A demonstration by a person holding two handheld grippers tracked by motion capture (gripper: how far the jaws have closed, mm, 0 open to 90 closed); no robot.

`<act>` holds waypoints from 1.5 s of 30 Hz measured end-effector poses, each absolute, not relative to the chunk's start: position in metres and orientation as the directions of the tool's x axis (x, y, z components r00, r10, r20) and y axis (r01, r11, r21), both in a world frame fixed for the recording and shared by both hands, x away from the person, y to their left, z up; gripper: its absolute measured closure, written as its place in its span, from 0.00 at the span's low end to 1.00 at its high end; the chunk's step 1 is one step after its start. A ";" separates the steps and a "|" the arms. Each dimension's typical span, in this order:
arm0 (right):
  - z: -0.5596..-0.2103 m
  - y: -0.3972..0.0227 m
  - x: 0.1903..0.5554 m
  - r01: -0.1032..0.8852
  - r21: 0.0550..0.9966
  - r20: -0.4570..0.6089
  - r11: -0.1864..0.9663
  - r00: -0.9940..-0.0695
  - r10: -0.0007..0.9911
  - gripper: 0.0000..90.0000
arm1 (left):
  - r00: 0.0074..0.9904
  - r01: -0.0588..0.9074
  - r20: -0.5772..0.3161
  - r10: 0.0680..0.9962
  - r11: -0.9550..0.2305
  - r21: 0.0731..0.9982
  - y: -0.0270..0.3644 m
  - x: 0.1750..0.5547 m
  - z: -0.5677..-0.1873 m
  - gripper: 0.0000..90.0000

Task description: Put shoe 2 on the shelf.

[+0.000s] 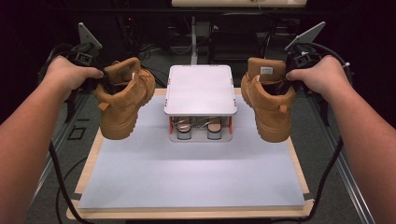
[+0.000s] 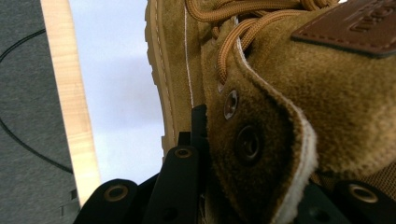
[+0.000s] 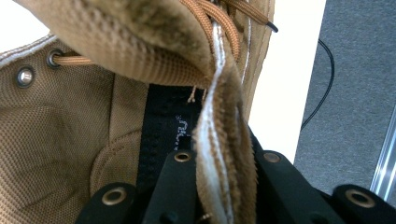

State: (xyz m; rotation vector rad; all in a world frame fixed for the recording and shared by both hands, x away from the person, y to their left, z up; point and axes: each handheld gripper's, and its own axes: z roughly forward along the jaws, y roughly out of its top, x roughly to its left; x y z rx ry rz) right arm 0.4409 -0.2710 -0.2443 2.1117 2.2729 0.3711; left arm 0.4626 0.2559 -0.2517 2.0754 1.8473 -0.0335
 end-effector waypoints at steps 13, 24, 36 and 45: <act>-0.241 -0.267 0.471 0.977 0.211 0.191 -0.005 -0.036 0.981 0.93 | 0.082 0.964 -0.293 0.953 -0.001 0.268 0.238 0.494 -0.264 0.93; -0.237 -0.272 0.486 0.968 0.235 0.206 -0.088 0.039 0.978 0.93 | 0.048 0.956 -0.323 0.945 0.051 0.291 0.230 0.510 -0.262 0.93; -0.230 -0.265 0.505 0.962 0.254 0.187 -0.104 0.057 0.981 0.92 | 0.031 0.946 -0.358 0.933 0.088 0.312 0.225 0.526 -0.250 0.93; -0.231 -0.244 0.516 0.956 0.277 0.203 -0.101 0.044 0.978 0.93 | 0.026 0.937 -0.359 0.933 0.103 0.335 0.216 0.528 -0.248 0.93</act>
